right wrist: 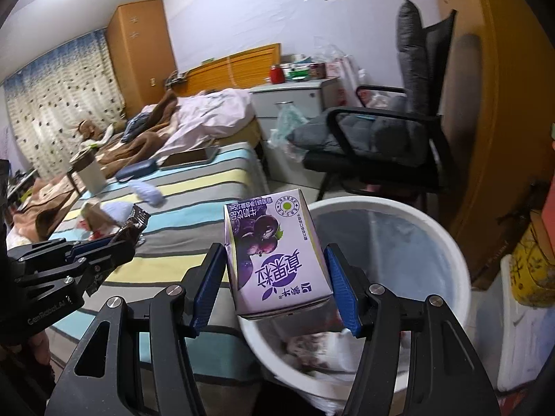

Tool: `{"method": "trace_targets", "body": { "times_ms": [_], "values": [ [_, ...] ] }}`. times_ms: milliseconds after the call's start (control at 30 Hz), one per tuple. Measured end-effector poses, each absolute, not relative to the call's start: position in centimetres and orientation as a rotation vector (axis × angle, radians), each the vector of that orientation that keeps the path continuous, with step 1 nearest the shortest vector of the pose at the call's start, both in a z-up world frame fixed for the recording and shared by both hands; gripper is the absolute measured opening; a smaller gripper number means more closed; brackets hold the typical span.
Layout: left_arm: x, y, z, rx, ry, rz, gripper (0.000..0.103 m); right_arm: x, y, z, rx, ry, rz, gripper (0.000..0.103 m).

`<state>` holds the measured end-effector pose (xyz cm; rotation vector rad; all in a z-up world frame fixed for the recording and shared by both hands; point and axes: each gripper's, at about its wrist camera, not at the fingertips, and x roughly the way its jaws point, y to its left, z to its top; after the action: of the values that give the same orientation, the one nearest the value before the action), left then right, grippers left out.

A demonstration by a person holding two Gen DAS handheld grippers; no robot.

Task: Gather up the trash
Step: 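Grasp the purple juice box with the right gripper while the left gripper grasps the brown snack wrapper, then carry both items over the white bin and open both grippers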

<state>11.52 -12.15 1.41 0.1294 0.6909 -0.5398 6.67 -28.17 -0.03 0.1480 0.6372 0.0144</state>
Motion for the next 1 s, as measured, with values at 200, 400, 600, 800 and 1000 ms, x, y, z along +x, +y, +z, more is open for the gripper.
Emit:
{"method": "trace_targets", "body": {
  "times_ms": [200, 400, 600, 800, 1000],
  "values": [
    [11.6, -15.6, 1.5, 0.154, 0.691, -0.598, 0.016, 6.2, -30.5, -0.4, 0.16, 0.65, -0.067, 0.06],
    [12.1, -19.0, 1.4, 0.17, 0.701, -0.65, 0.016, 5.6, -32.8, -0.8, 0.167, 0.67, -0.152, 0.06],
    [12.4, -21.7, 0.3, 0.178, 0.743, -0.685, 0.016, 5.7, -34.2, -1.7, 0.162, 0.705, -0.196, 0.06],
    [13.0, -23.2, -0.5, 0.183, 0.777, -0.691, 0.016, 5.9, -35.1, -2.3, 0.16, 0.729, -0.21, 0.061],
    [12.9, -23.6, -0.9, 0.184, 0.78, -0.691, 0.033, 6.7, -35.4, -2.4, 0.164, 0.736, -0.191, 0.061]
  ]
}}
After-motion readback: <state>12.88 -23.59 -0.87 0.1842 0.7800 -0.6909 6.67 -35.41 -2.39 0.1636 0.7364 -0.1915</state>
